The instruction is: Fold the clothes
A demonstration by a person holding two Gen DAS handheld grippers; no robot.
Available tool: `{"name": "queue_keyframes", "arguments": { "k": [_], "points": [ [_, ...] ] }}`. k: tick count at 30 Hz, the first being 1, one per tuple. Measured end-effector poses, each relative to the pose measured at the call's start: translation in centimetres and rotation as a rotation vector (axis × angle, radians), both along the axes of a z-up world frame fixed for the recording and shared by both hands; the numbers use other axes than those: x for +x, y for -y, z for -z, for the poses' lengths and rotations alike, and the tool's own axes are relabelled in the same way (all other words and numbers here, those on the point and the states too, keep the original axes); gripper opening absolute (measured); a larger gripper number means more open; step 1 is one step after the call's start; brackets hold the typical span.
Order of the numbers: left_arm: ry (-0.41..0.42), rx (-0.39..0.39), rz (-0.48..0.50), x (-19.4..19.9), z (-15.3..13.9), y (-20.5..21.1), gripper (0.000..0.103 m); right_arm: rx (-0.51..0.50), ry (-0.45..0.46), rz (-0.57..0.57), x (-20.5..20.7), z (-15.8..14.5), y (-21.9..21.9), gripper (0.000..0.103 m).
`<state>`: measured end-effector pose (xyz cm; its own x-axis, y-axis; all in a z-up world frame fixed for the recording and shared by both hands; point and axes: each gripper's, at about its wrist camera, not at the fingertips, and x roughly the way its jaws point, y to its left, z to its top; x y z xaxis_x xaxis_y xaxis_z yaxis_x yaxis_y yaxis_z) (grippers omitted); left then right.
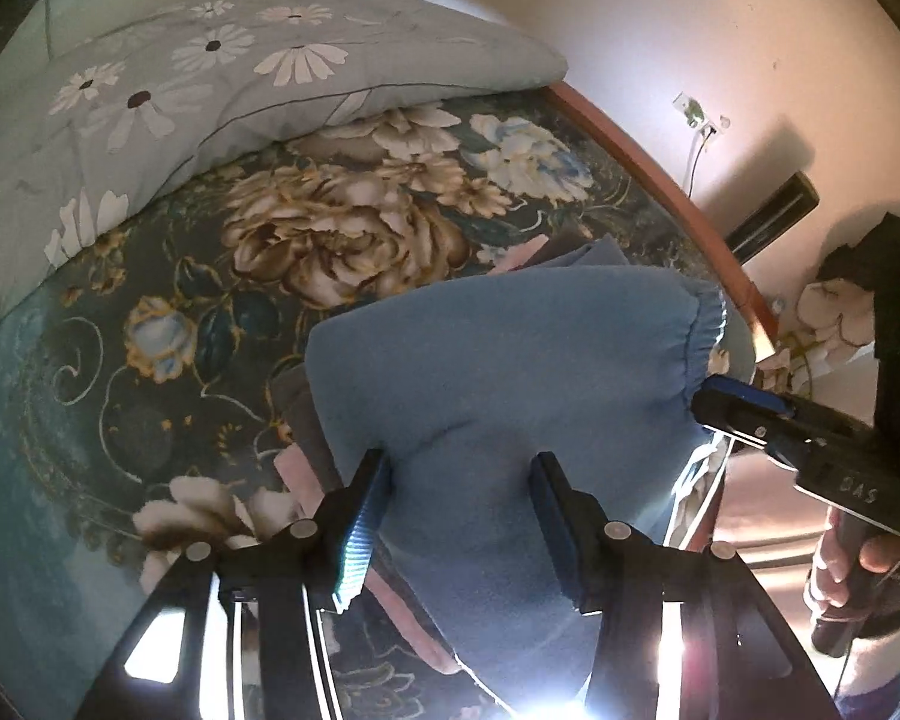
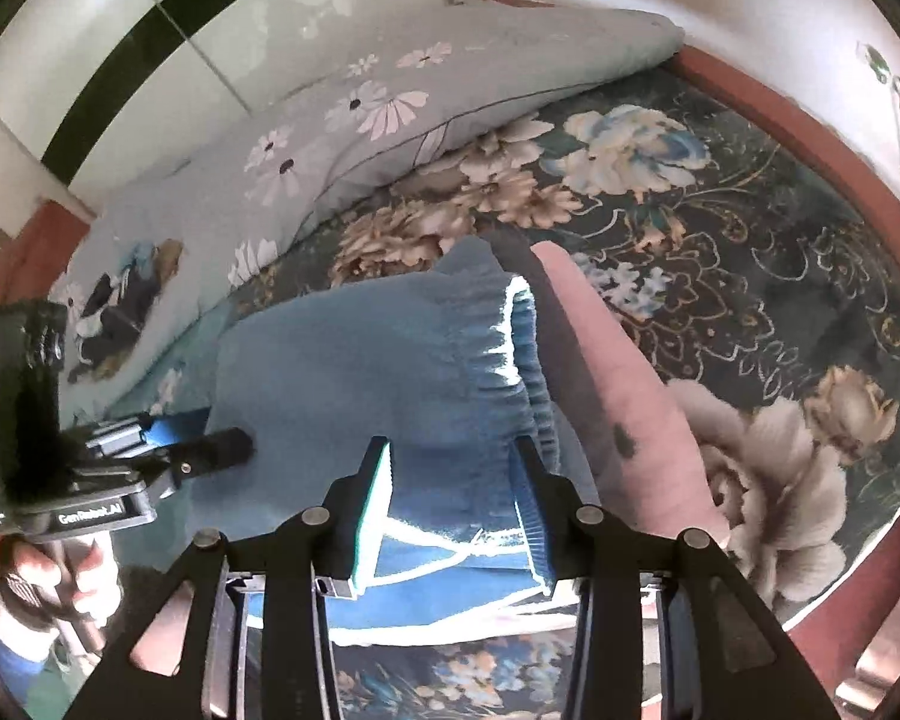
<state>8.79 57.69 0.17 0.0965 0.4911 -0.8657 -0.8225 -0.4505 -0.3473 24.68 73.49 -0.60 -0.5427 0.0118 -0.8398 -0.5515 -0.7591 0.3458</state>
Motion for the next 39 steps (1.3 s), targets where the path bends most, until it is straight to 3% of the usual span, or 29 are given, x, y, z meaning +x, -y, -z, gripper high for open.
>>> {"name": "queue_keyframes", "arguments": {
  "k": [7, 14, 18, 23, 25, 27, 31, 33, 39],
  "points": [
    [-0.069, 0.057, -0.013, 2.4, -2.2, 4.5, 0.054, 0.03, -0.058, 0.026, 1.5, -1.7, 3.4, 0.041],
    [-0.074, 0.023, -0.057, 5.2, -0.9, 11.4, 0.071, -0.055, -0.092, 0.08, 4.1, 0.3, 9.2, 0.042],
    [-0.054, -0.001, -0.096, 6.2, 0.5, 14.9, 0.081, -0.073, -0.067, 0.103, 4.8, 1.9, 12.8, 0.051],
    [-0.065, -0.003, -0.164, 7.2, 2.0, 18.8, 0.09, -0.109, -0.067, 0.158, 5.5, 3.0, 16.1, 0.054],
    [-0.088, 0.012, -0.172, 7.3, 2.2, 19.6, 0.093, -0.106, -0.063, 0.192, 5.8, 3.2, 17.1, 0.065],
    [-0.111, 0.027, -0.179, 7.3, 2.4, 20.3, 0.103, -0.09, -0.057, 0.212, 5.8, 3.2, 18.2, 0.068],
    [-0.158, 0.057, -0.195, 7.5, 2.8, 21.9, 0.103, -0.094, -0.053, 0.235, 5.6, 3.0, 19.8, 0.069],
    [-0.182, 0.072, -0.202, 7.5, 3.0, 22.7, 0.103, -0.067, -0.043, 0.256, 5.8, 2.8, 20.4, 0.082],
    [-0.127, 0.127, -0.271, 6.0, 3.1, 24.6, 0.103, -0.02, 0.005, 0.265, 5.6, 2.6, 22.1, 0.088]
  ]
}}
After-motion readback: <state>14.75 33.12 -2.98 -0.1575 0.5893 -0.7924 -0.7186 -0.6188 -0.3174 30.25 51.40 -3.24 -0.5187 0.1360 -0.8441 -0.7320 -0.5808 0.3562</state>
